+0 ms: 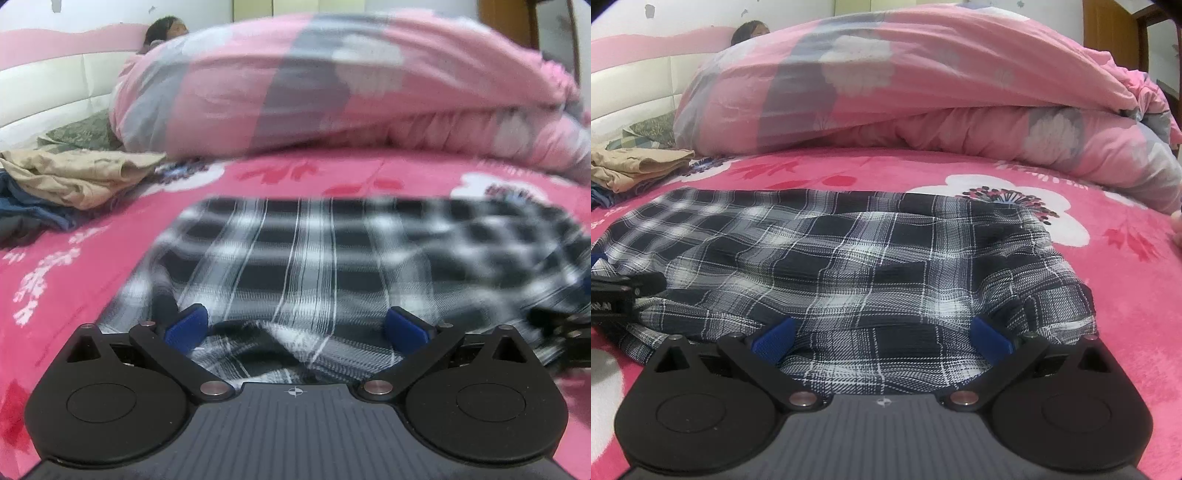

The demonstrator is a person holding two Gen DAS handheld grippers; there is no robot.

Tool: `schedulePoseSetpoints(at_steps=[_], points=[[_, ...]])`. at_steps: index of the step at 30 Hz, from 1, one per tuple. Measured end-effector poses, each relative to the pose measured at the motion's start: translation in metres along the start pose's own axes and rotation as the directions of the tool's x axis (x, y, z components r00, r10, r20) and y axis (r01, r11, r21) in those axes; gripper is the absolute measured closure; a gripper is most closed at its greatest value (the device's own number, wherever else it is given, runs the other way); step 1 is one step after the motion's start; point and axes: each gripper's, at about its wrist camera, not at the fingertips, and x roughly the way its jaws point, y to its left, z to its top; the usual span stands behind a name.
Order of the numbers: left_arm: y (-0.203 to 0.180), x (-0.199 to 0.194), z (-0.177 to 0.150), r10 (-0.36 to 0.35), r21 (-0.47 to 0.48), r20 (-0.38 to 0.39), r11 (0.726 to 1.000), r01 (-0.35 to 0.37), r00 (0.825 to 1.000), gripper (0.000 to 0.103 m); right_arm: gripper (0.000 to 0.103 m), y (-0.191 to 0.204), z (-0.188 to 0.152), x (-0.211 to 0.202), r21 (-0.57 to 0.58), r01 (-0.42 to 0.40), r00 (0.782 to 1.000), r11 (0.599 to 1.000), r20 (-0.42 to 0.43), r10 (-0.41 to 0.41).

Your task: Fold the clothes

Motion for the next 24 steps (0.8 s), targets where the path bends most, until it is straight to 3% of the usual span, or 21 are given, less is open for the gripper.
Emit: schedulePoseSetpoints(at_steps=[5,10,13,16,21,24], points=[[0.022,-0.036,0.017,-0.068,-0.026,0.072,0.997,0.07,0.995,0.0,0.0,0.0,0.001,0.0,-0.001,-0.004,1.0,1.0,-0.009,0.004],[0.055,-0.064,0.036,-0.041,-0.074,0.125,0.996,0.05,0.991,0.0,0.0,0.002,0.001,-0.001,-0.01,0.003,1.0,1.0,-0.005,-0.003],[0.078,-0.07,0.048,-0.011,-0.065,0.112,0.998,0.018,0.994,0.0,0.0,0.002,0.003,-0.005,-0.012,-0.003,1.0,1.0,-0.001,0.002],[0.103,-0.072,0.052,0.057,-0.086,0.066,0.995,-0.052,0.996,0.0,0.0,0.012,0.005,-0.024,-0.048,-0.002,0.997,0.999,0.08,0.006],[0.148,-0.068,0.045,0.141,-0.159,-0.012,0.977,-0.141,0.99,0.0,0.0,0.062,0.006,-0.069,-0.193,-0.086,0.956,0.977,0.26,0.135],[0.165,-0.067,0.038,0.154,-0.203,-0.031,0.967,-0.157,0.988,0.0,0.0,0.114,0.006,-0.079,-0.359,-0.141,0.92,0.923,0.296,0.256]])
